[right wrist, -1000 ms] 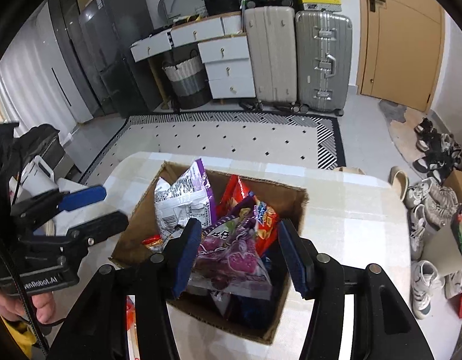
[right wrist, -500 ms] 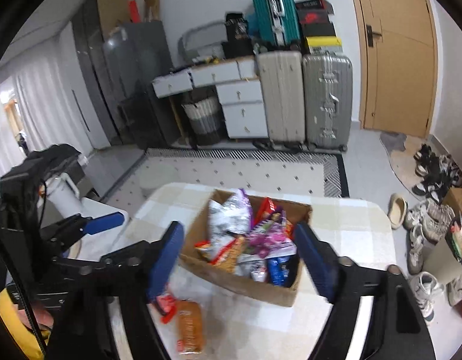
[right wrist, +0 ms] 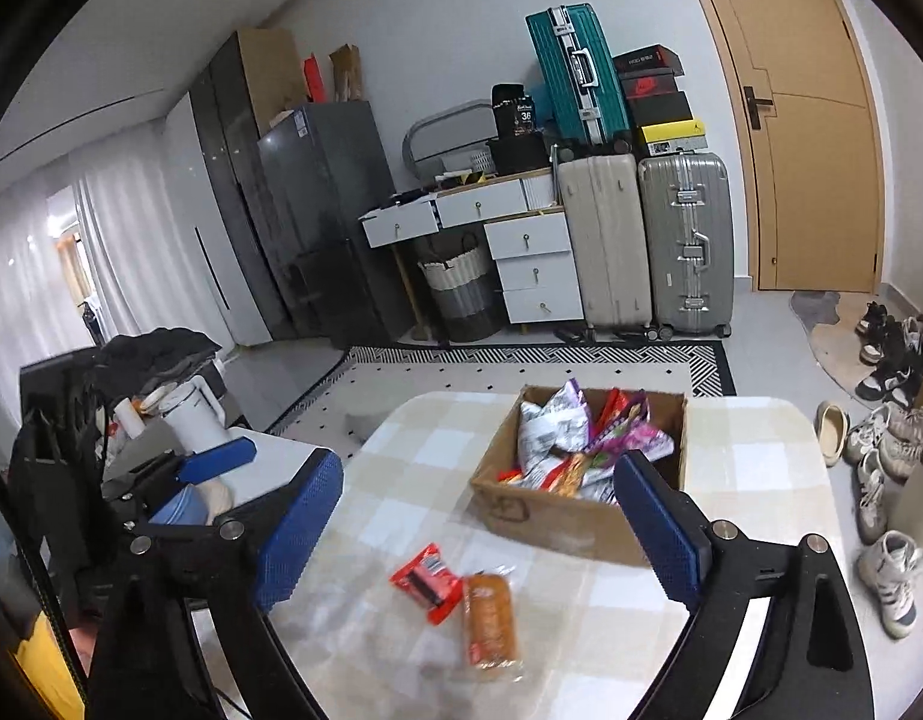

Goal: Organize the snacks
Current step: 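Move both tools back toward the red packet and orange bread bag, then grasp the orange bread bag with the right tool while the left tool grasps the red packet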

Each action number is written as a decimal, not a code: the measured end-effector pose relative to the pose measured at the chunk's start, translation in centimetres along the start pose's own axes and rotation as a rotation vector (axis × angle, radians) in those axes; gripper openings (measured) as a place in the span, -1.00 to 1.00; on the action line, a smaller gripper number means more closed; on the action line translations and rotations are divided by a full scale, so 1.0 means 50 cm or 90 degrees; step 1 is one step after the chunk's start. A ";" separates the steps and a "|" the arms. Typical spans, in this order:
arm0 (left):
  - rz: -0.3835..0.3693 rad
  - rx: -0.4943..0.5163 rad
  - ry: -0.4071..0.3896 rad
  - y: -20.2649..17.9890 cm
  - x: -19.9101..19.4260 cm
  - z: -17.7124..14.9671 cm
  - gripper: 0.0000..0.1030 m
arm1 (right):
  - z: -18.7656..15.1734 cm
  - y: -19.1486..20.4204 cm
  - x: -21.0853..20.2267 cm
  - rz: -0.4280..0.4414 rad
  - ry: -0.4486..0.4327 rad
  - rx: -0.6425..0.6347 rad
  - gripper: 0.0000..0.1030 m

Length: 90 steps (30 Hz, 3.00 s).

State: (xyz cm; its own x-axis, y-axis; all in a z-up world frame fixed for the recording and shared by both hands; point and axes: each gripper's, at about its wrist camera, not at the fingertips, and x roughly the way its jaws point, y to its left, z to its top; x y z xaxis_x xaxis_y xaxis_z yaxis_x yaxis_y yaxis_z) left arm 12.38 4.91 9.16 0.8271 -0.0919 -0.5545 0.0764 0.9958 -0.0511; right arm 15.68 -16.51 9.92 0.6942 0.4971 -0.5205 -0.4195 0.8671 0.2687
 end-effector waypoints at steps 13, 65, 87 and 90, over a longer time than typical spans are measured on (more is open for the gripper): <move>0.012 -0.062 -0.065 0.010 -0.205 -0.176 0.99 | -0.189 0.044 -0.120 0.007 -0.068 0.032 0.95; 0.056 -0.166 0.199 0.169 0.343 -0.373 0.97 | -0.355 -0.011 0.440 -0.044 0.263 -0.081 0.33; 0.133 -0.099 0.185 0.143 0.244 -0.337 0.97 | -0.347 -0.056 0.387 0.011 0.194 -0.009 -0.27; 0.136 -0.082 0.187 0.142 0.238 -0.319 0.97 | -0.335 -0.063 0.363 0.020 0.172 -0.001 -0.27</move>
State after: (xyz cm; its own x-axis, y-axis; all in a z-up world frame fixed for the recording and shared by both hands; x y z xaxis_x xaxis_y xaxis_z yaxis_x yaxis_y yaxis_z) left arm 13.88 10.88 -11.06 0.6204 0.1029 -0.7775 -0.1660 0.9861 -0.0020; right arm 19.80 -10.77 -13.97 0.4998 0.4968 -0.7095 -0.4389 0.8515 0.2871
